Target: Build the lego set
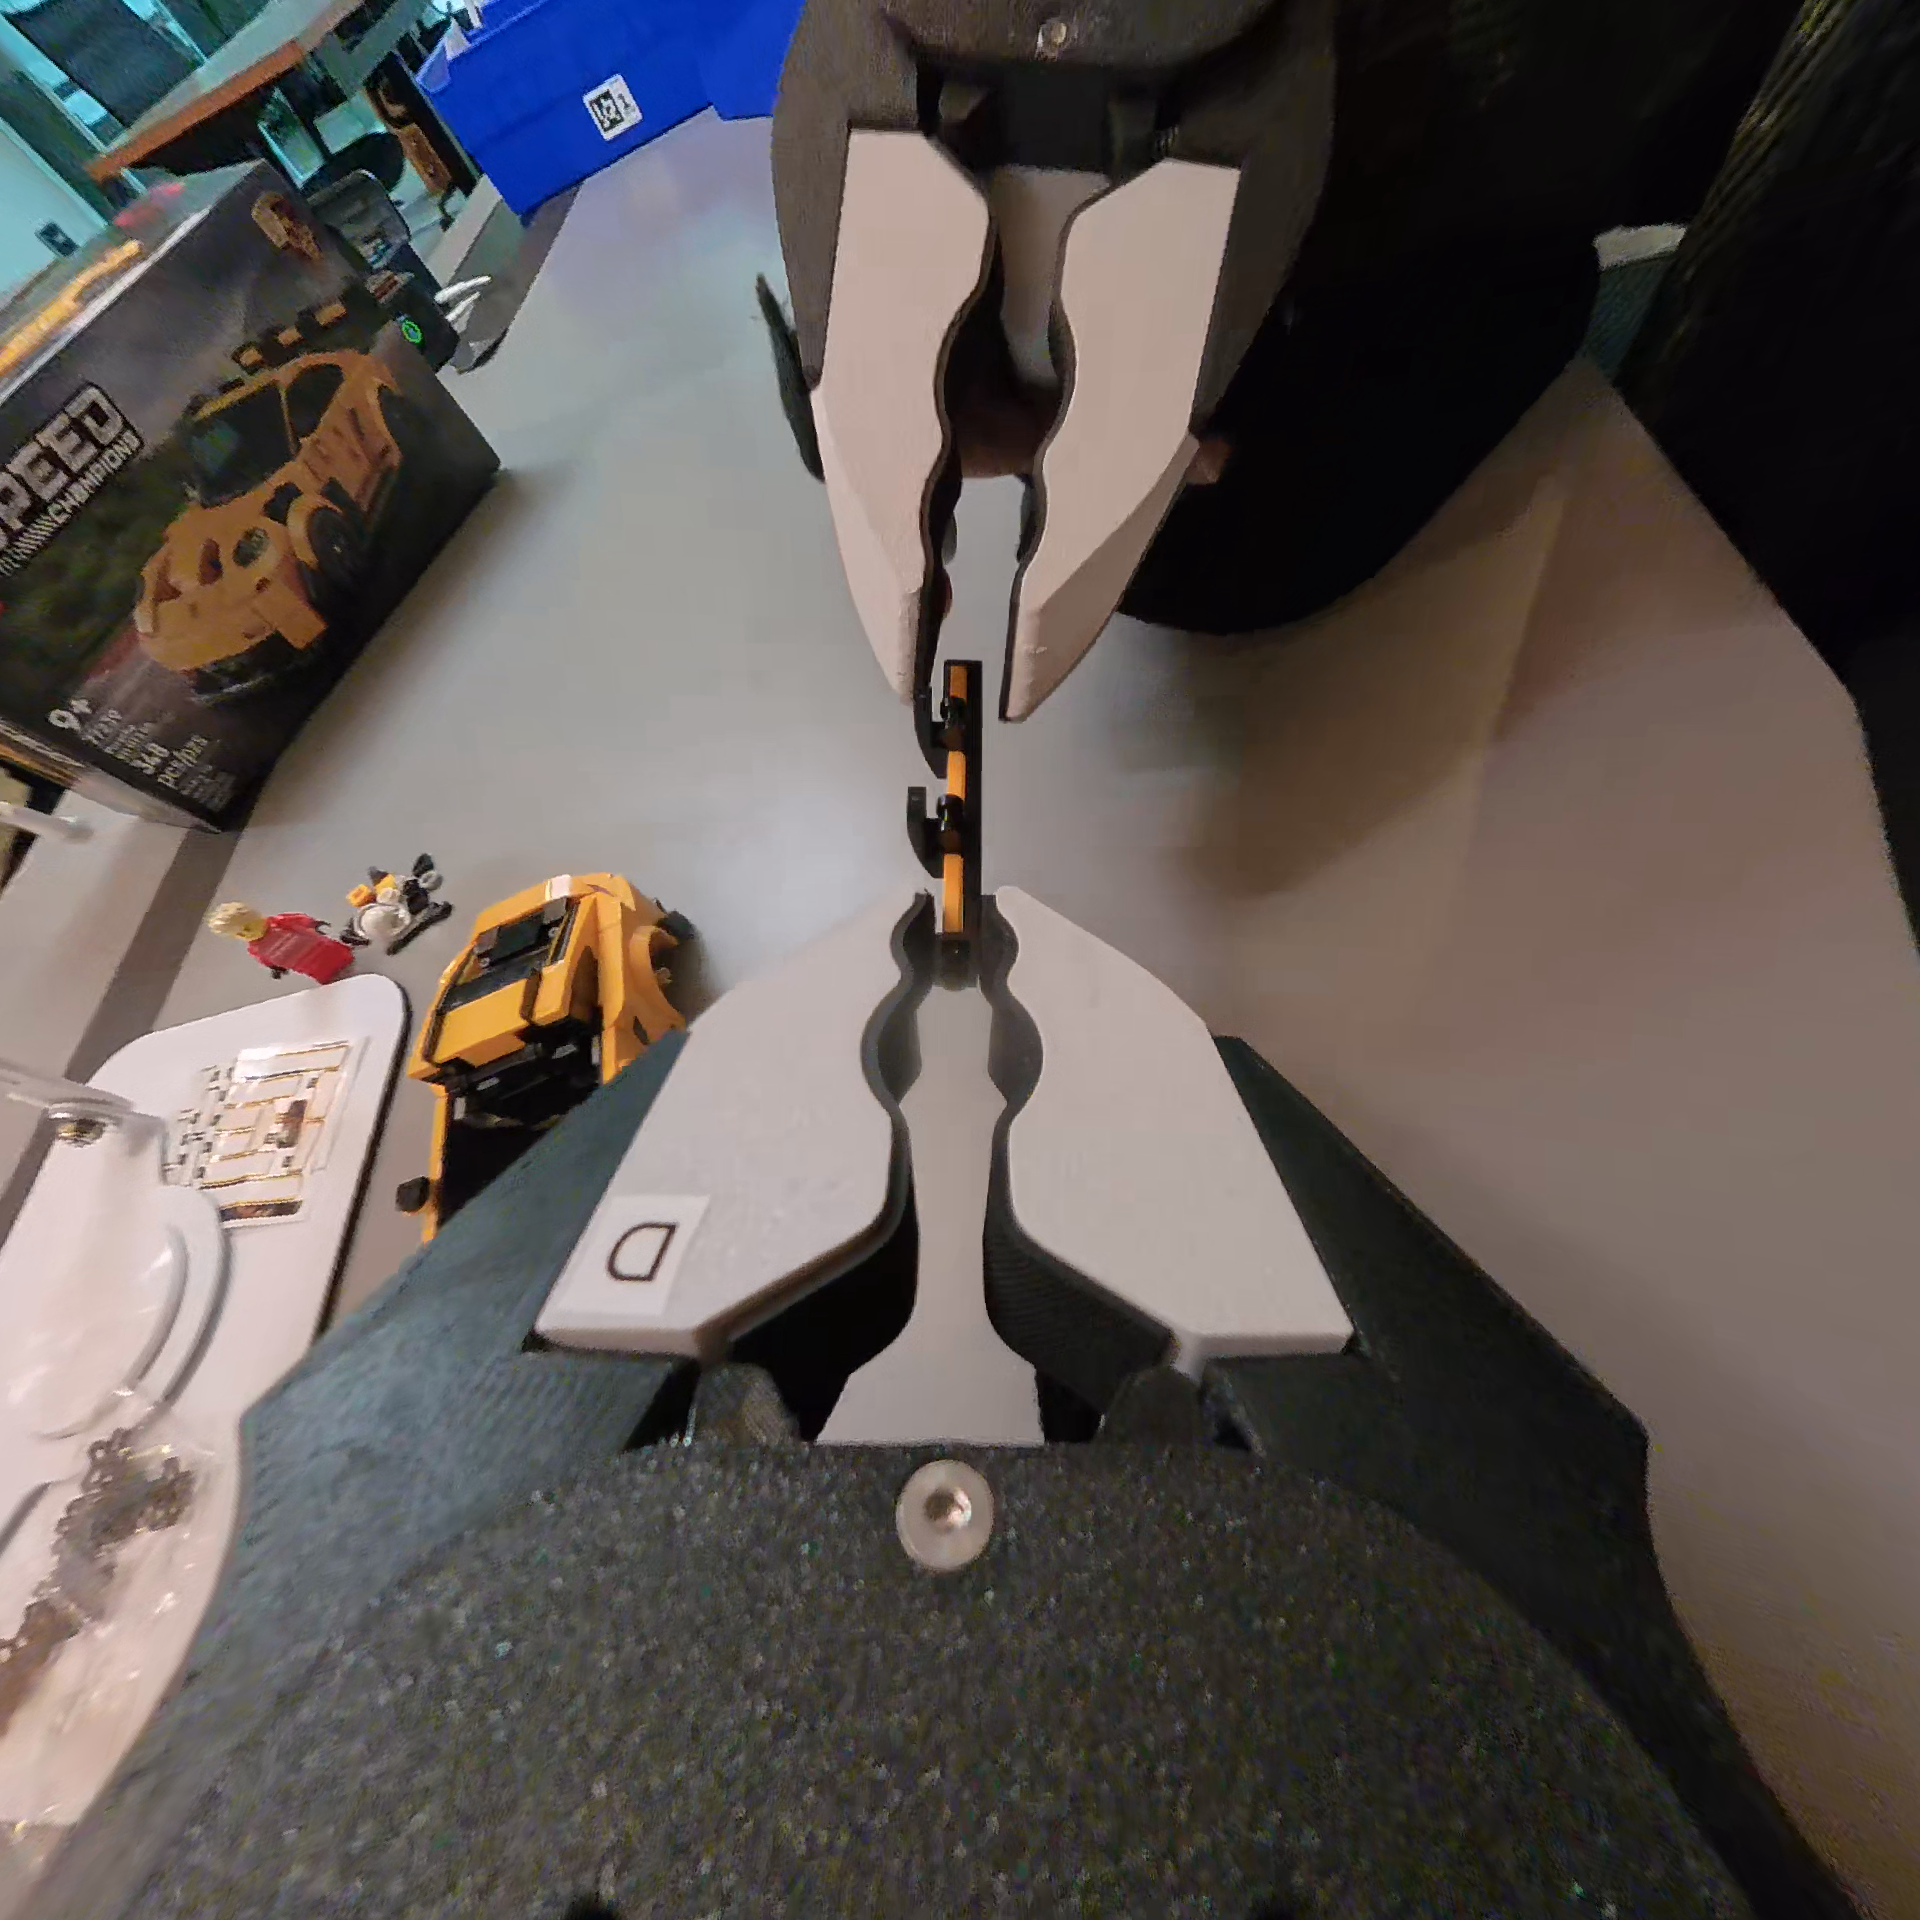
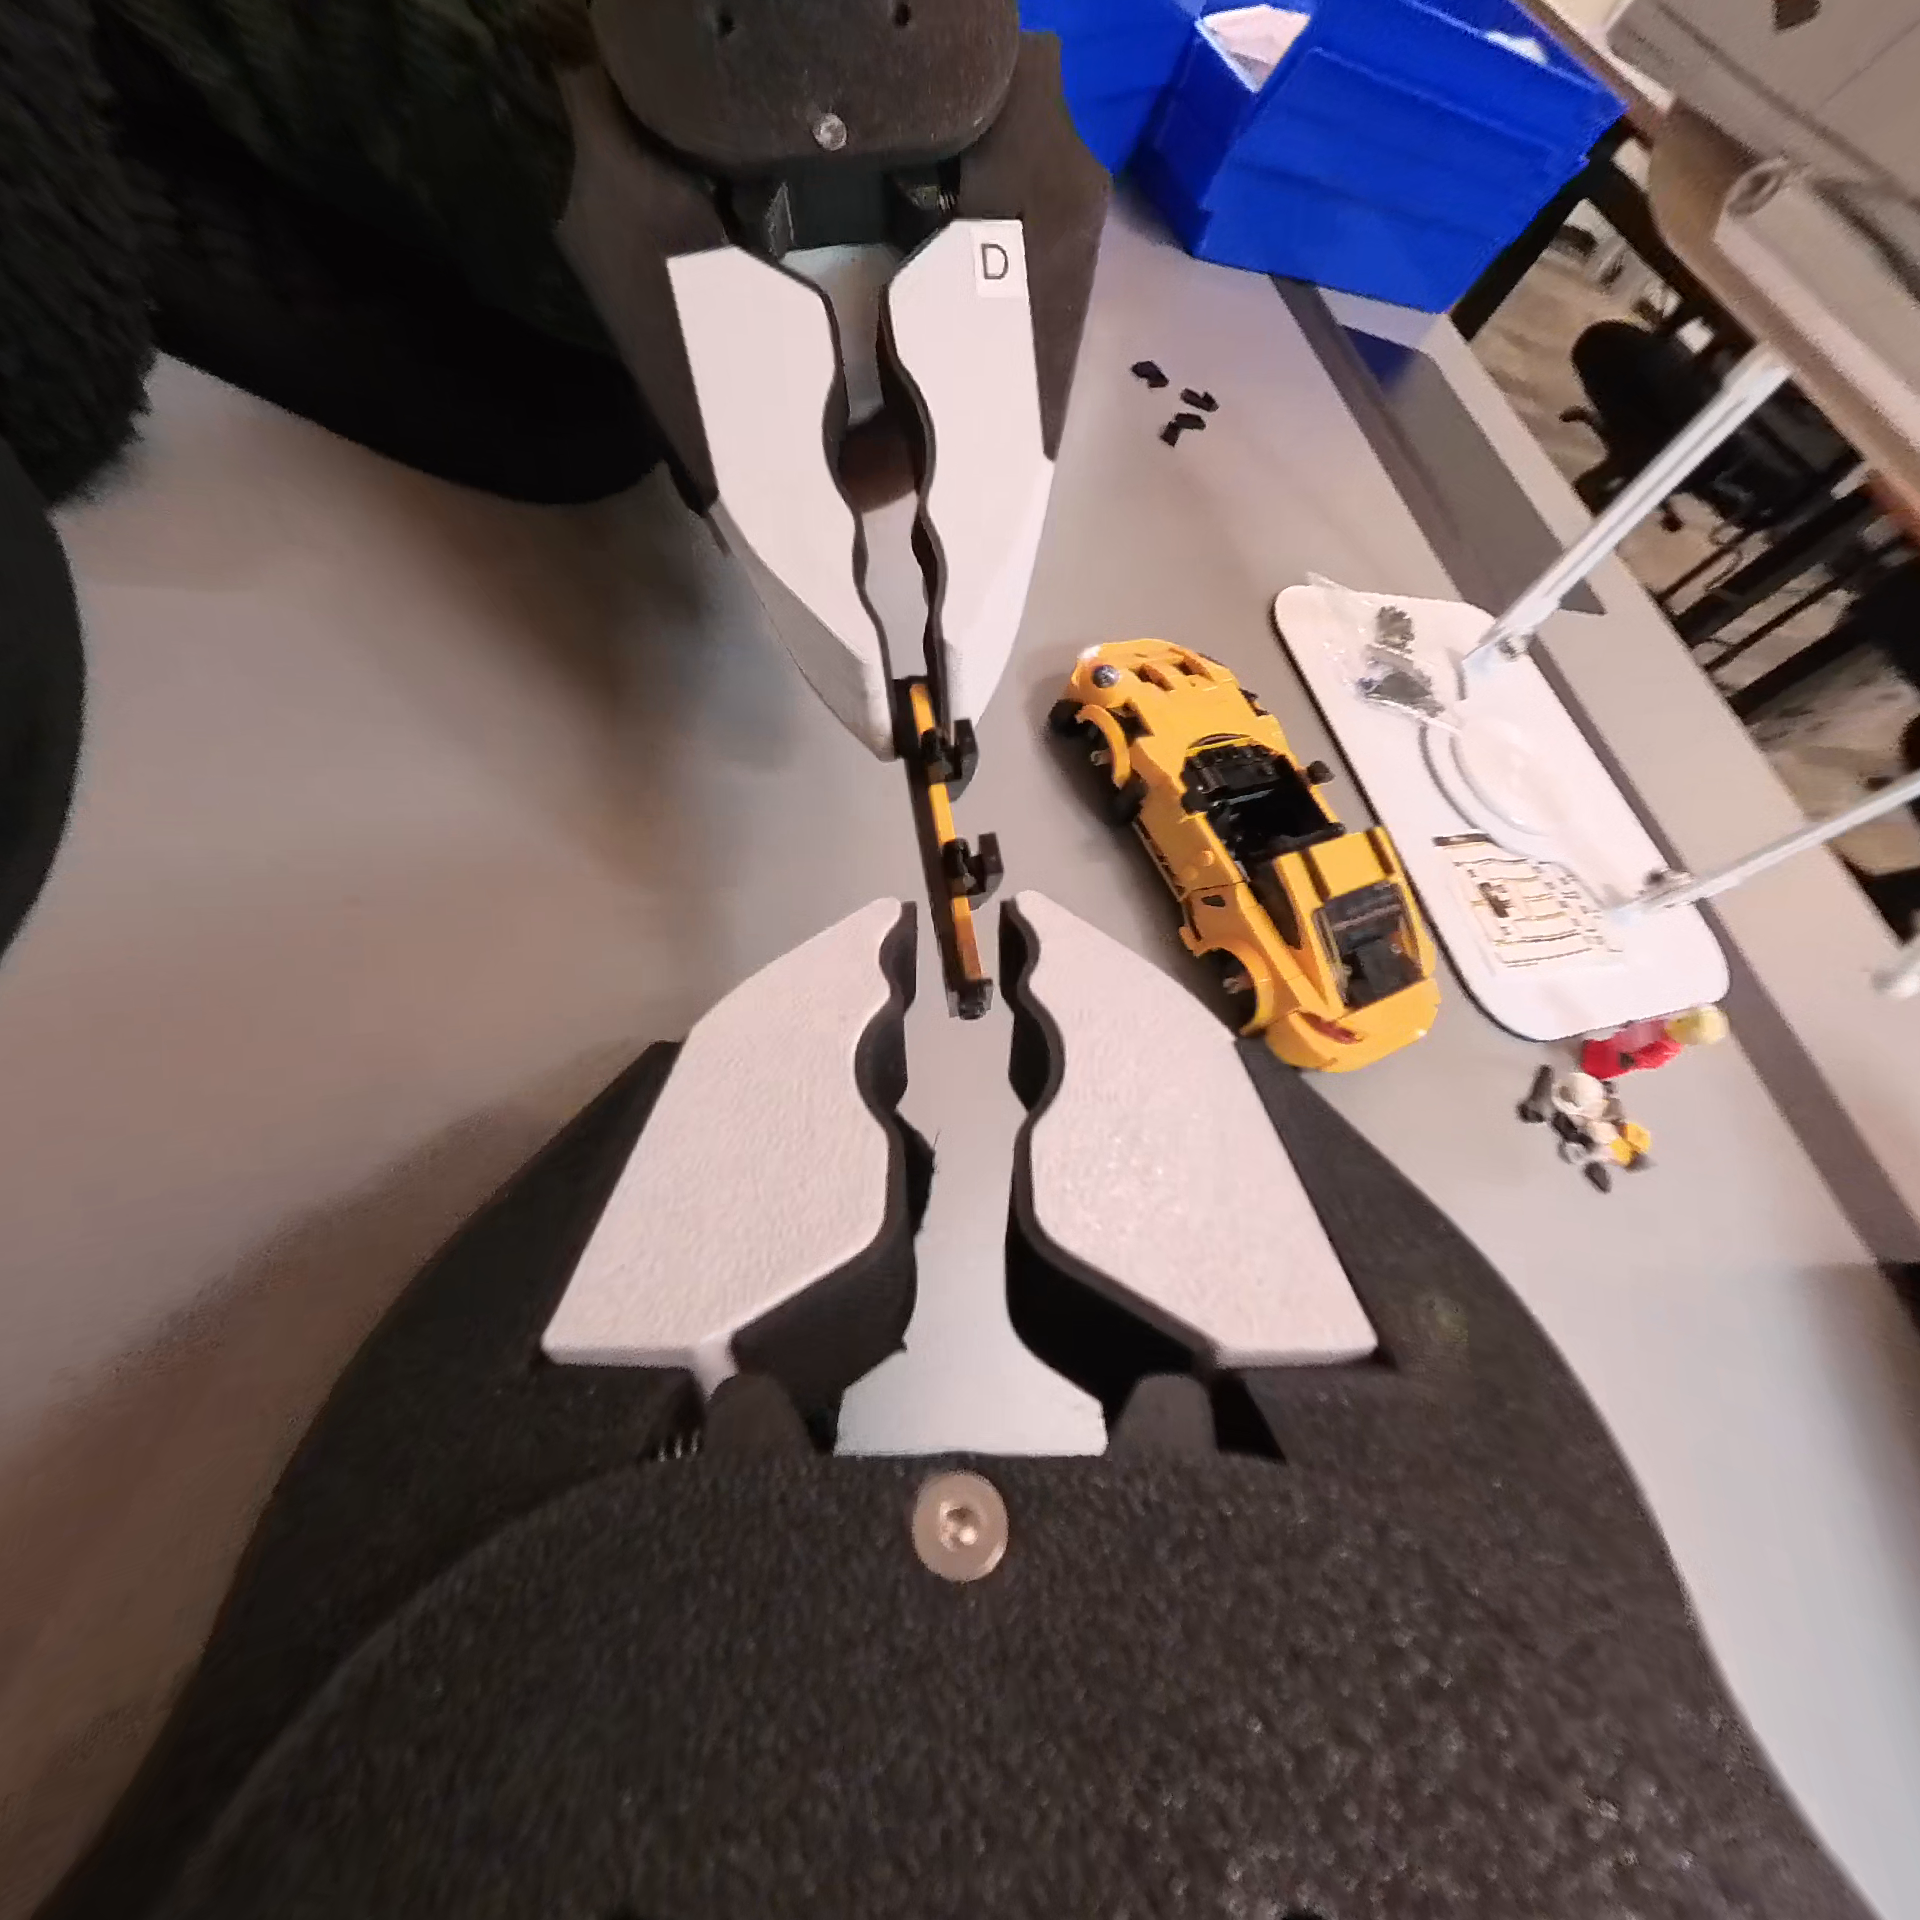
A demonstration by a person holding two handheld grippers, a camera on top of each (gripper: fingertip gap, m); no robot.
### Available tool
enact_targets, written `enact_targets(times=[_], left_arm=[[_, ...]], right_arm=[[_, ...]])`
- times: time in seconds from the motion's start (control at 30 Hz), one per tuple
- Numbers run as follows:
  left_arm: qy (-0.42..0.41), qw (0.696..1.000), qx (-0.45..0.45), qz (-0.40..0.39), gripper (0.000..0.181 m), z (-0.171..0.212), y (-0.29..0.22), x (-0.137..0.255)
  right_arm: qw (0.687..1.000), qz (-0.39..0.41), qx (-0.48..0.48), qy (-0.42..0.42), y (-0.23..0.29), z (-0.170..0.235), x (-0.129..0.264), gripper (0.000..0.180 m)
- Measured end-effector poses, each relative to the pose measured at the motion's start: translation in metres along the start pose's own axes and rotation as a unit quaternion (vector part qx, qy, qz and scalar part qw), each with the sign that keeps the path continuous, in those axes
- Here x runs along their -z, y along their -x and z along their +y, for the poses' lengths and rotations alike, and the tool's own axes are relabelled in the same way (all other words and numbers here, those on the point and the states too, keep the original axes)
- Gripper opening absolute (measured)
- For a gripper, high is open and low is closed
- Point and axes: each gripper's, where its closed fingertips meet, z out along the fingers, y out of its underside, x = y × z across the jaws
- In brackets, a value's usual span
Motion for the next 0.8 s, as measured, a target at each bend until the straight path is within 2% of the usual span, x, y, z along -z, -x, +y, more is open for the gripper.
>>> enact_targets(times=[0.23, 0.5, 0.57, 0.63, 0.8], left_arm=[[-0.001, 1.000, -0.027, -0.009, 0.008, -0.001, -0.001, 0.001], [-0.011, 0.999, -0.041, -0.033, 0.008, -0.006, 0.005, 0.005], [-0.008, 0.996, -0.057, -0.063, 0.008, -0.007, 0.013, 0.008], [0.004, 0.991, -0.084, -0.105, 0.008, -0.007, 0.023, 0.012], [0.062, 0.959, -0.172, -0.218, 0.008, 0.001, 0.049, 0.018]], right_arm=[[0.997, 0.029, 0.056, 0.048, 0.002, 0.005, -0.005, 0.007], [0.997, 0.056, 0.043, 0.033, -0.008, -0.001, -0.001, 0.010], [0.997, 0.071, 0.003, 0.034, -0.017, 0.001, 0.004, 0.022], [0.994, 0.084, -0.057, 0.024, -0.024, 0.002, 0.008, 0.026], [0.972, 0.132, -0.185, 0.064, -0.020, 0.012, 0.005, 0.014]])
